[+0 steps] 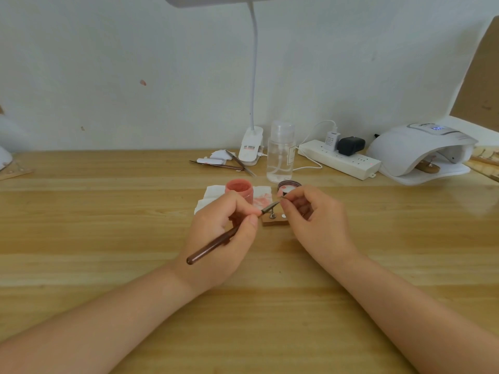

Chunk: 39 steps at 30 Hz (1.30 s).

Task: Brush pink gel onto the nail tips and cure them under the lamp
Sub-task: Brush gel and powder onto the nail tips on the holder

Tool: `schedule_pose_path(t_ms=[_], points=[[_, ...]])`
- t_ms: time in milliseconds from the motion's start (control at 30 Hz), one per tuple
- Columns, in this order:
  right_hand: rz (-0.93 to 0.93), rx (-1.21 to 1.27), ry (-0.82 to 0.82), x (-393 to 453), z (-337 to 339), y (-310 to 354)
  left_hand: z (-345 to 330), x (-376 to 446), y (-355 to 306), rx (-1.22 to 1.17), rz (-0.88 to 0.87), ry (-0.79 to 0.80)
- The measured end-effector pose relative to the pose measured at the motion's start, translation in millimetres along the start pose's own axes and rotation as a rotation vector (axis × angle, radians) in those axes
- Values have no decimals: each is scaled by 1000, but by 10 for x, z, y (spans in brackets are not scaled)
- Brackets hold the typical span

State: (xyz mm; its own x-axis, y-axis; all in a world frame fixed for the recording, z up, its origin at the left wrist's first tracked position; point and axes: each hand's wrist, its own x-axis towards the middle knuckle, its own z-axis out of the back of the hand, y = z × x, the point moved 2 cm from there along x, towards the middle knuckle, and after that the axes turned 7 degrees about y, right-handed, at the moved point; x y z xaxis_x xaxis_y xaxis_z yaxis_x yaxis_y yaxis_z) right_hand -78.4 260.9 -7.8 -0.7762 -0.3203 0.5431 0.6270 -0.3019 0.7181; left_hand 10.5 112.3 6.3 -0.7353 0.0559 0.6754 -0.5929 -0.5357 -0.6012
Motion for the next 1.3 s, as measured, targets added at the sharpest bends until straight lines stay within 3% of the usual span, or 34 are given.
schedule_pose_path(t_ms=[267,467,800,1033,1300], points=[[-15,32,46,-12,11,15,-40,10,108,-154,155,-18],[-28,55,47,-15,12,31,-22,-9,33,-58,55,-7],[-58,61,77,-21,12,32,-67,12,95,-203,153,-10],[-101,124,65,-19,17,24,-31,-17,33,-52,92,10],[-115,89,89,-26,24,32,-54,14,19,-99,104,17]])
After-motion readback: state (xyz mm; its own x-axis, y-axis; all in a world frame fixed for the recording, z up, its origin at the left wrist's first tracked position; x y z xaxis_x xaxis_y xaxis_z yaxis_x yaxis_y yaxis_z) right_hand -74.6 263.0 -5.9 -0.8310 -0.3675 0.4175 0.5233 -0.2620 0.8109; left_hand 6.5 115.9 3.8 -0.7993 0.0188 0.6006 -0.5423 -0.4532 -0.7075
